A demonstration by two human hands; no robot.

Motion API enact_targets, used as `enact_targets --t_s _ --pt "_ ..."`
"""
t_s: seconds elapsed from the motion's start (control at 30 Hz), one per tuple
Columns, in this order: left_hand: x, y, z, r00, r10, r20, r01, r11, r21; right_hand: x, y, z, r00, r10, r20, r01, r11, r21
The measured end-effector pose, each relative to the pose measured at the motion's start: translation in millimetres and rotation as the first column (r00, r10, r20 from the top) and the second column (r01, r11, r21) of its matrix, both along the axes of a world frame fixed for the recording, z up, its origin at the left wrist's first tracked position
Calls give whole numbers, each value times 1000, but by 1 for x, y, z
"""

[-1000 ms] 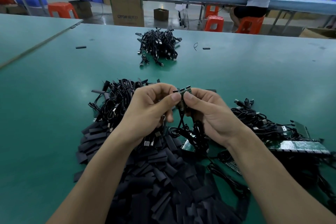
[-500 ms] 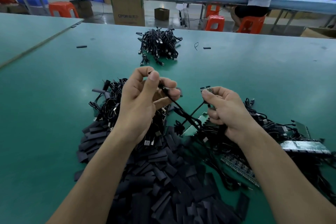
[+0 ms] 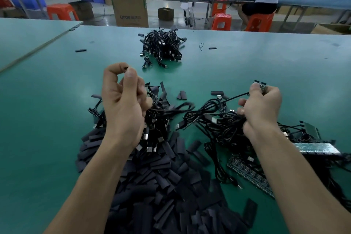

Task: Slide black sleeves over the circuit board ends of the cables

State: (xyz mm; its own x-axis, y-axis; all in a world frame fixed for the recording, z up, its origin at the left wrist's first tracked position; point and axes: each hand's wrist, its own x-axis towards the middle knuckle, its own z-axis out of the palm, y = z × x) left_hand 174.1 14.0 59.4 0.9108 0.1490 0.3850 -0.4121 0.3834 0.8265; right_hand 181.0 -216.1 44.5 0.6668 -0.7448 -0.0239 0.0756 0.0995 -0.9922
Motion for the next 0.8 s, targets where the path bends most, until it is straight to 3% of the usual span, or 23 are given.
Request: enact_targets --t_s 0.13,0.23,0.3,0.4,0.47,0.6,0.7,0.8 --pt "1 2 0 999 28 14 -29 999 19 -6 8 8 988 61 142 -67 997 39" --pt "1 1 -1 998 -69 2 69 996 -55 -10 16 14 932 288 219 -302 953 30" --pt "0 -4 -3 991 -133 -16 131 986 -99 -14 20 15 819 562 116 -560 827 -56" --pt "-4 -12 -5 985 -170 -20 167 979 -117 -22 27 9 532 821 -205 -846 507 -166" --pt "-6 -15 -3 984 -181 -6 178 974 -138 -26 35 2 416 821 -392 -908 351 -228" --pt "-9 -16 2 975 -222 14 218 943 -252 -30 49 -16 336 712 -617 -941 225 -254" --pt "-11 -16 6 968 -251 22 246 921 -301 -31 49 -27 387 543 -746 -919 161 -359" --pt "-12 -16 8 970 -243 24 238 921 -307 -30 49 -30 458 452 -766 -888 195 -416"
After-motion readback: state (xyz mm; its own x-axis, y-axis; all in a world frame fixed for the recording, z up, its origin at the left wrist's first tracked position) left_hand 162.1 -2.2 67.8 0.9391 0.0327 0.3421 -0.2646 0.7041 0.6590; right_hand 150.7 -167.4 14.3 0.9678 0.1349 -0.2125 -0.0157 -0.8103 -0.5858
